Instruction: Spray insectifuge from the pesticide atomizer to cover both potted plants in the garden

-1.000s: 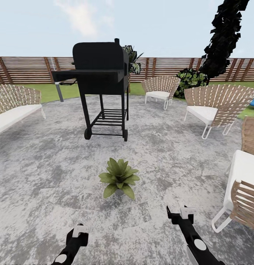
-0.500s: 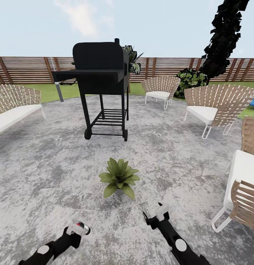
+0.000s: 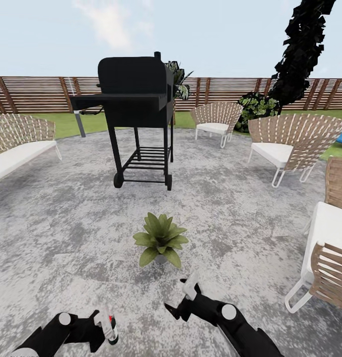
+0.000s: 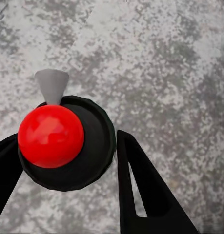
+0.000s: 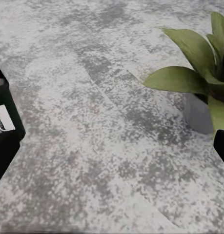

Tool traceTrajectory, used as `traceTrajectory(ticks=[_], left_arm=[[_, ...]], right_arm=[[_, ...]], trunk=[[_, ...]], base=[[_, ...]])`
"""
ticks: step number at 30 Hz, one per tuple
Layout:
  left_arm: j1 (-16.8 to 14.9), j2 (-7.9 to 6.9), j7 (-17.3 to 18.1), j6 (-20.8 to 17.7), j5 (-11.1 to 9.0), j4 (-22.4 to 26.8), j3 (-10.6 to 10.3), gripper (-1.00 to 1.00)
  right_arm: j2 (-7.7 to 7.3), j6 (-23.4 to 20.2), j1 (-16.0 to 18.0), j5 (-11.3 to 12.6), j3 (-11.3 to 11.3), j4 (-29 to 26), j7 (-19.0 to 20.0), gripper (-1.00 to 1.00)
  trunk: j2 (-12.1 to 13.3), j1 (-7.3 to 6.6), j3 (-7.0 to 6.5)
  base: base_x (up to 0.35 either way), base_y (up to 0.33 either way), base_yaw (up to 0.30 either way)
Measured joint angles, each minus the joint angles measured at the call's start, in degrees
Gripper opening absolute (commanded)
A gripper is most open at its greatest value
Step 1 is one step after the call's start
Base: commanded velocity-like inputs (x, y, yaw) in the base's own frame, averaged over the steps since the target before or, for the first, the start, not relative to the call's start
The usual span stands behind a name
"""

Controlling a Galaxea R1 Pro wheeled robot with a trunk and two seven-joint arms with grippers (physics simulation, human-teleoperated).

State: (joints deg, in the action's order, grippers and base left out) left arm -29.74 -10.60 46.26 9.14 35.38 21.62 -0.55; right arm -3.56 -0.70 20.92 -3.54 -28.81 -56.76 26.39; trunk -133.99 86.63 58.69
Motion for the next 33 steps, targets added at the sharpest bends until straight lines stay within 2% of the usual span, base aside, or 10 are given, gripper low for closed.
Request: traceTrajectory(ticks=[3, 5, 7, 8, 10, 11, 17, 21, 25, 33], left_arm=[[0.0, 0.87, 2.5, -1.0, 2.6, 2.1, 0.0, -1.00], [0.0, 1.52, 3.0, -1.7, 5.2, 2.8, 0.0, -1.00], [0.0, 2.09, 3.1, -1.9, 6.7, 3.0, 0.0, -1.00], [0.0, 3.10, 3.2, -2.0, 8.4, 3.1, 0.0, -1.00], [0.0, 3.77, 3.3, -1.9, 9.4, 3.2, 0.0, -1.00], [0.0, 4.05, 3.4, -1.9, 9.8, 3.2, 0.0, -1.00], [0.0, 5.10, 8.1, -1.5, 11.1, 5.2, -0.9, -1.00], [0.0, 6.32, 9.3, -1.2, 11.1, 6.0, -1.2, -1.00], [0.0, 7.91, 11.5, -1.1, 10.9, 6.2, -1.5, -1.00], [-0.2, 10.51, 12.1, -1.4, 10.7, 7.8, -1.6, -1.00]], right_arm=[[-0.21, -0.1, 0.1, -1.8, -0.1, 0.0, 3.8, 1.00], [0.02, -0.2, 0.6, -5.6, 0.0, 0.0, 6.9, 1.00], [0.09, -0.2, 1.1, -7.6, -0.1, 0.0, 8.5, 1.00], [0.20, -0.2, 1.7, -9.2, -0.1, 0.1, 11.1, 1.00], [0.23, -0.3, 2.1, -9.8, -0.1, 0.1, 13.5, 1.00], [0.24, -0.3, 2.4, -10.0, -0.1, 0.1, 14.6, -1.00], [0.17, -0.3, 4.3, -10.4, -0.1, 0.1, 19.0, -1.00], [0.17, -0.3, 4.4, -14.0, -0.1, 0.1, 21.5, -1.00], [0.23, -0.3, 4.5, -15.7, -0.1, 0.1, 22.1, -1.00], [0.44, -0.3, 4.5, -16.0, -0.1, 0.0, 22.2, -1.00]], trunk=[[0.0, 0.00, 0.00], [0.0, 0.00, 0.00], [0.0, 0.00, 0.00], [0.0, 0.00, 0.00], [0.0, 0.00, 0.00], [0.0, 0.00, 0.00], [0.0, 0.00, 0.00], [0.0, 0.00, 0.00], [0.0, 0.00, 0.00], [0.0, 0.00, 0.00]], base=[[0.000, 0.000, 0.000], [0.000, 0.000, 0.000], [0.000, 0.000, 0.000], [0.000, 0.000, 0.000], [0.000, 0.000, 0.000], [0.000, 0.000, 0.000], [0.000, 0.000, 0.000], [0.000, 0.000, 0.000], [0.000, 0.000, 0.000], [0.000, 0.000, 0.000]])
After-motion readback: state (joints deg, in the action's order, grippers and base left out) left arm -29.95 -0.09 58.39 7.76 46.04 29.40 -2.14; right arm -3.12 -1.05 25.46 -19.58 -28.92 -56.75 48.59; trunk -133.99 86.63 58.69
